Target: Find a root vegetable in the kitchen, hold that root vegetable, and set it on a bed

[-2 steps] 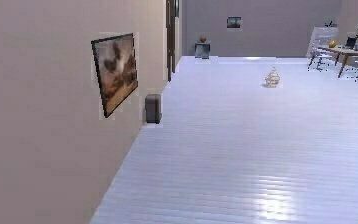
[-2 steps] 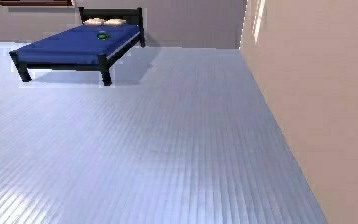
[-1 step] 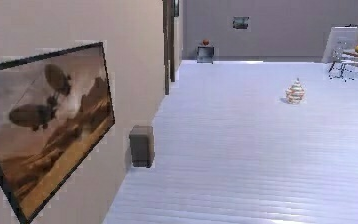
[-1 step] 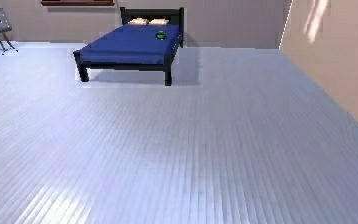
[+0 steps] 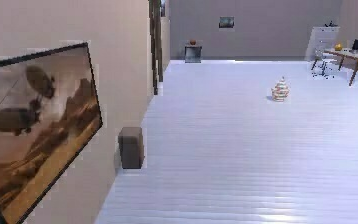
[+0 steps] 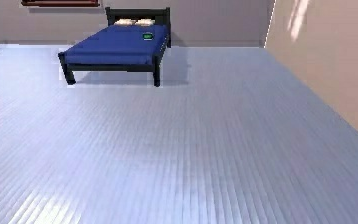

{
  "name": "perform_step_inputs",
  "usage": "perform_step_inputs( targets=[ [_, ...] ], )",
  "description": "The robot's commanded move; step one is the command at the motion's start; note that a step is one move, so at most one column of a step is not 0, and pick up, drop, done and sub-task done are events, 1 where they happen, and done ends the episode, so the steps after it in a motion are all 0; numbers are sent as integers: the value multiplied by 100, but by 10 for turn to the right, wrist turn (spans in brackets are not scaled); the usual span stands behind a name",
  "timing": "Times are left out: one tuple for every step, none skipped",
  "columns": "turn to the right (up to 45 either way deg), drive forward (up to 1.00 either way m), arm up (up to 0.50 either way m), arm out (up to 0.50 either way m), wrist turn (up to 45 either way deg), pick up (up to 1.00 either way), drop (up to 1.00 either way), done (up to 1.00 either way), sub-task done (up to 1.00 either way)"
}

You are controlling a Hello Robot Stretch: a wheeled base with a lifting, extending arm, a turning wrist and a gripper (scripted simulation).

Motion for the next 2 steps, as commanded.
perform_step_inputs(
  targets=[
    [0,100,0,0,0,0,0,0,0],
    [0,100,0,0,0,0,0,0,0]
  ],
)
